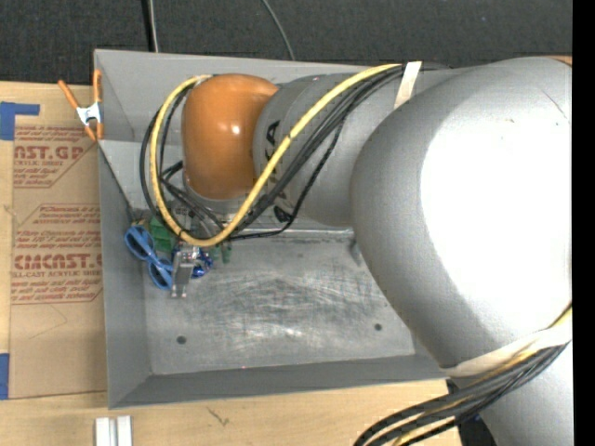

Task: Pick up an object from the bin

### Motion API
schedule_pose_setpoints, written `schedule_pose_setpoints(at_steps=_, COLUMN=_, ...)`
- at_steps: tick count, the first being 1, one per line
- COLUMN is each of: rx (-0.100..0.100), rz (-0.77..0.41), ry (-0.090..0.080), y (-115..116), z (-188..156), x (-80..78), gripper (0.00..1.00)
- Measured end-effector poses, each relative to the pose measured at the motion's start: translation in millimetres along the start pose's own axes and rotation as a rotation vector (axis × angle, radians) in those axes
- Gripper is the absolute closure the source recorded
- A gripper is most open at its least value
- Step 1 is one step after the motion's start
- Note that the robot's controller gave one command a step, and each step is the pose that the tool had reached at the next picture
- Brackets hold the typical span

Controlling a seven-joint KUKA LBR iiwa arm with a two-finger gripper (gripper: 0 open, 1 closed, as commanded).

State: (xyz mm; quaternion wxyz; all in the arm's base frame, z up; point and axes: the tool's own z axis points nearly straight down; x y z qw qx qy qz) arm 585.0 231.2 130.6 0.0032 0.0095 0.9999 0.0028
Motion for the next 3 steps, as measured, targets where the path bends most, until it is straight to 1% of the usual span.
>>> schedule_pose_setpoints(at_steps=1, rx=0.003, rz=0.281, ry=-0.001, y=-18, z=59, x=-4.0, gripper=0.0)
schedule_pose_setpoints(at_steps=2, rx=0.003, rz=0.28, ry=0.001, y=-17, z=57, x=-4.1, gripper=1.0)
schedule_pose_setpoints(at_steps=3, rx=0.001, rz=0.213, ry=-0.003, y=4, z=-78, x=-8.5, gripper=1.0)
